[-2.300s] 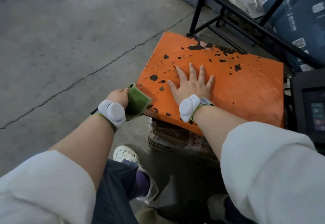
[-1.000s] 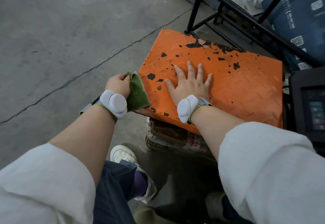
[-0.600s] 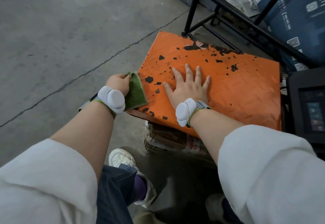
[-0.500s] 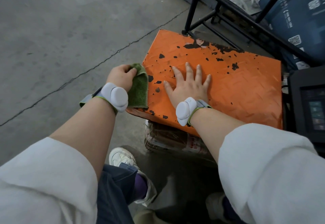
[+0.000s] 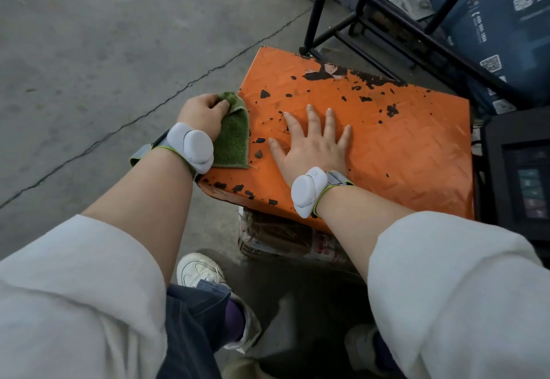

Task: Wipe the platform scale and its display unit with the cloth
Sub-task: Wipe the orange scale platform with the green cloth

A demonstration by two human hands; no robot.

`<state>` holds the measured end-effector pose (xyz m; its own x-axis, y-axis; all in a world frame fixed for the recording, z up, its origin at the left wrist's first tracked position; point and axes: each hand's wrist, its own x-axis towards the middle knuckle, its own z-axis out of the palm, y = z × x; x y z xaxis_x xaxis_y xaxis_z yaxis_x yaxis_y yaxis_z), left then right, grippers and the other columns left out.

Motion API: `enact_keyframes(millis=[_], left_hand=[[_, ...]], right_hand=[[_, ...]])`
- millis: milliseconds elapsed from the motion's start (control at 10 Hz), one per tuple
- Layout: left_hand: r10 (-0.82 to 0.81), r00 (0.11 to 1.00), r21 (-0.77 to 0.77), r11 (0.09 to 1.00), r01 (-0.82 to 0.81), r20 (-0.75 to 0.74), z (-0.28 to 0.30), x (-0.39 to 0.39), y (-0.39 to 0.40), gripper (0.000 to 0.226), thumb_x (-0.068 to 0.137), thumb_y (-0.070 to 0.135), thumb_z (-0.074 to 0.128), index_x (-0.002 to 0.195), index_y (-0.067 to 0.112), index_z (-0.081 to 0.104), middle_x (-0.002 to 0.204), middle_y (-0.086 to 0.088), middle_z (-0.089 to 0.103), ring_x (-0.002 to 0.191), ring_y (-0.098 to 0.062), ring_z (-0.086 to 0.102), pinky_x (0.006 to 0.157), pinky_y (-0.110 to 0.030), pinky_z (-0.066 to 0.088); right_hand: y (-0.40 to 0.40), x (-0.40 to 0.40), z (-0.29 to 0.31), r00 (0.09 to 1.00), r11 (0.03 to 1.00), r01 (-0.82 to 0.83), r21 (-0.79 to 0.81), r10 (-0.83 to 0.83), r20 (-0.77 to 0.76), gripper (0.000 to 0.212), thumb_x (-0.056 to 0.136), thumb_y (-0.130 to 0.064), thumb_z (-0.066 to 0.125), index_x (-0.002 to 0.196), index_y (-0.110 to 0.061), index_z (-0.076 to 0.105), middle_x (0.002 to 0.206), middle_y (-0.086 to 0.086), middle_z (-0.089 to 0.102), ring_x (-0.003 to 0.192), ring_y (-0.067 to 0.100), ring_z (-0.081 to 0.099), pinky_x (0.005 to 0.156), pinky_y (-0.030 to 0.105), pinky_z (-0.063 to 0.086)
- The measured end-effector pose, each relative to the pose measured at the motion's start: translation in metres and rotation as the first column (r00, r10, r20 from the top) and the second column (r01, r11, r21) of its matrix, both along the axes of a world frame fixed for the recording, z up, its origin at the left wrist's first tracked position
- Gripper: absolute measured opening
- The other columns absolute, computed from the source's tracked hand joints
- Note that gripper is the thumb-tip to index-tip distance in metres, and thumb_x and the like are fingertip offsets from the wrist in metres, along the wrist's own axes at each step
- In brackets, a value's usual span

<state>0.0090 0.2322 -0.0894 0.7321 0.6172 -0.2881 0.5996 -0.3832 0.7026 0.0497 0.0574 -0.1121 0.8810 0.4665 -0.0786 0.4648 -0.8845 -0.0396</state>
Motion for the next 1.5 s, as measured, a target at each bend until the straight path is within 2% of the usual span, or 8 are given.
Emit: enact_keyframes(millis=[200, 500, 700, 1000, 1100, 1200, 1300, 1500], left_hand=[[-0.005, 0.974, -0.033, 0.999, -0.002, -0.227, -0.007, -0.001, 0.003, 0.043, 0.102, 0.032, 0.032, 0.134, 0.010, 0.050, 0.138, -0.013, 0.051, 0.126, -0.033, 0.045, 0.097, -0.031, 0.037], [-0.039, 0.993, -0.082, 0.996, 0.048, 0.109, 0.002, 0.007, -0.003, 0.036, 0.096, 0.028, 0.050, 0.132, 0.027, 0.053, 0.126, 0.001, 0.060, 0.116, -0.018, 0.055, 0.089, -0.023, 0.040], [-0.006, 0.974, -0.053, 0.999, -0.006, -0.228, -0.005, 0.005, 0.005, 0.043, 0.101, 0.029, 0.033, 0.133, 0.006, 0.051, 0.137, -0.015, 0.051, 0.125, -0.033, 0.046, 0.098, -0.032, 0.037], [-0.048, 0.999, -0.053, 0.997, 0.048, 0.016, 0.003, 0.020, -0.005, 0.040, 0.097, 0.024, 0.046, 0.136, 0.019, 0.048, 0.132, -0.006, 0.056, 0.120, -0.026, 0.053, 0.095, -0.029, 0.040], [-0.028, 0.984, 0.001, 1.000, 0.029, -0.173, -0.003, 0.020, 0.002, 0.038, 0.101, 0.027, 0.035, 0.121, 0.003, 0.056, 0.123, -0.019, 0.057, 0.109, -0.036, 0.054, 0.089, -0.033, 0.042], [-0.013, 0.931, 0.021, 1.000, 0.022, -0.364, -0.004, 0.015, 0.004, 0.047, 0.104, 0.027, 0.024, 0.081, -0.003, 0.052, 0.091, -0.024, 0.050, 0.067, -0.027, 0.045, 0.063, -0.030, 0.037], [-0.007, 0.984, -0.030, 1.000, 0.002, -0.177, -0.005, 0.016, 0.003, 0.038, 0.101, 0.027, 0.035, 0.120, 0.003, 0.058, 0.121, -0.020, 0.058, 0.107, -0.034, 0.054, 0.079, -0.029, 0.036], [-0.118, 0.992, 0.027, 0.993, 0.117, 0.039, 0.002, 0.023, -0.006, 0.043, 0.097, 0.026, 0.047, 0.139, 0.018, 0.044, 0.137, -0.006, 0.052, 0.125, -0.025, 0.048, 0.099, -0.029, 0.038]], right_hand=[[-0.002, 0.000, 0.002, 1.000, 1.000, -0.005, -0.001, 0.005, 0.000, 0.063, 0.088, -0.066, 0.018, 0.146, -0.039, 0.015, 0.159, 0.002, 0.007, 0.145, 0.035, -0.004, 0.113, 0.062, -0.002], [-0.001, -0.001, 0.003, 1.000, 1.000, -0.005, 0.000, 0.005, -0.005, 0.062, 0.089, -0.065, 0.020, 0.146, -0.040, 0.015, 0.159, 0.002, 0.007, 0.145, 0.035, -0.003, 0.113, 0.062, -0.001], [-0.001, -0.001, 0.002, 1.000, 1.000, -0.003, 0.000, 0.003, -0.009, 0.063, 0.088, -0.066, 0.019, 0.146, -0.040, 0.015, 0.159, 0.002, 0.007, 0.145, 0.035, -0.004, 0.113, 0.061, -0.001], [0.000, -0.002, 0.002, 1.000, 1.000, -0.006, -0.001, 0.006, -0.001, 0.062, 0.089, -0.065, 0.022, 0.145, -0.040, 0.016, 0.159, 0.002, 0.007, 0.145, 0.035, -0.002, 0.113, 0.061, 0.000], [0.001, -0.001, 0.002, 1.000, 1.000, -0.003, 0.001, 0.003, -0.003, 0.062, 0.088, -0.065, 0.021, 0.145, -0.040, 0.016, 0.159, 0.002, 0.007, 0.145, 0.035, -0.003, 0.113, 0.061, -0.001], [0.000, -0.001, 0.002, 1.000, 1.000, 0.000, 0.004, 0.000, -0.004, 0.063, 0.088, -0.067, 0.020, 0.145, -0.040, 0.016, 0.159, 0.001, 0.007, 0.145, 0.035, -0.003, 0.113, 0.061, 0.000], [0.000, -0.002, 0.002, 1.000, 1.000, 0.005, -0.002, -0.005, -0.006, 0.063, 0.088, -0.066, 0.020, 0.145, -0.040, 0.016, 0.159, 0.001, 0.007, 0.145, 0.035, -0.003, 0.113, 0.061, -0.001], [-0.001, -0.001, 0.003, 1.000, 1.000, 0.001, -0.008, -0.001, -0.001, 0.062, 0.089, -0.065, 0.021, 0.146, -0.040, 0.015, 0.159, 0.002, 0.006, 0.145, 0.035, -0.004, 0.114, 0.061, -0.001]])
